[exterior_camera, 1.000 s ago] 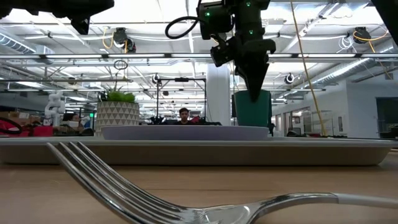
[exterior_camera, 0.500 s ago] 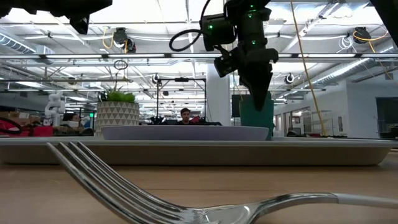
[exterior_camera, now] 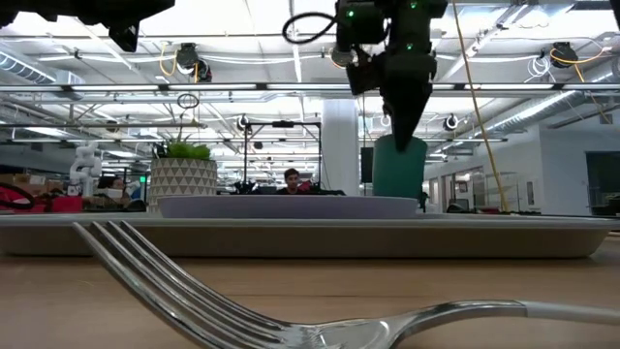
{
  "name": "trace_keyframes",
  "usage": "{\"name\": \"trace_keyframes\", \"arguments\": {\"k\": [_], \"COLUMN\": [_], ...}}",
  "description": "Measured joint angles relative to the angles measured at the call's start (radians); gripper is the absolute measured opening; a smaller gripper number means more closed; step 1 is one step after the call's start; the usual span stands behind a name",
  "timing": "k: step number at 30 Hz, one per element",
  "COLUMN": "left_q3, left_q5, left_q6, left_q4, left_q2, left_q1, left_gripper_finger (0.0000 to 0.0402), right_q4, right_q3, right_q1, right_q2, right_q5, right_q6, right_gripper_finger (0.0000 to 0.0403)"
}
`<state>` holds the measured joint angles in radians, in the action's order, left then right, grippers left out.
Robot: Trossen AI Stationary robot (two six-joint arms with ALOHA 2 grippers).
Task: Pick and place plate/cup/fork/spoon on tray
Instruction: Put the green cup to the top right of the blue plate on the blue tray
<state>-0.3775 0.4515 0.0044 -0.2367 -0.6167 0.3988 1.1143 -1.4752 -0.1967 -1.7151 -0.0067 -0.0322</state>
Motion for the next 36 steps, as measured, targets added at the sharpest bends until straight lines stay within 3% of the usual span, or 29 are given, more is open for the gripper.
{"name": "trace_keyframes", "arguments": {"k": [7, 16, 25, 36], "left_q3": [0.0, 0.0, 0.0, 0.0], "left_q5": [0.0, 0.001, 0.001, 0.001], "left_q6": [0.007, 0.029, 0.039, 0.039], "left_q4": [-0.005, -0.024, -0.023, -0.023], "left_q2": [0.0, 0.0, 0.0, 0.0], "left_q1": [0.0, 0.0, 0.0, 0.0], "left_gripper_finger": [0.0042, 0.0042, 0.0042, 0.0042], "right_q4": [-0.009, -0.052, -0.066, -0.065], "right_q3": [0.06, 0.108, 0.108, 0.108], "right_q1": [0.001, 0.002, 0.008, 0.034], "right_q2": [0.041, 0.041, 0.041, 0.041], "right_q5": [-0.048, -0.048, -0.044, -0.047], "right_q6": [-0.009, 0.02, 0.092, 0.099], "right_gripper_finger": [0.0062, 0.0063, 0.0006, 0.0005]}}
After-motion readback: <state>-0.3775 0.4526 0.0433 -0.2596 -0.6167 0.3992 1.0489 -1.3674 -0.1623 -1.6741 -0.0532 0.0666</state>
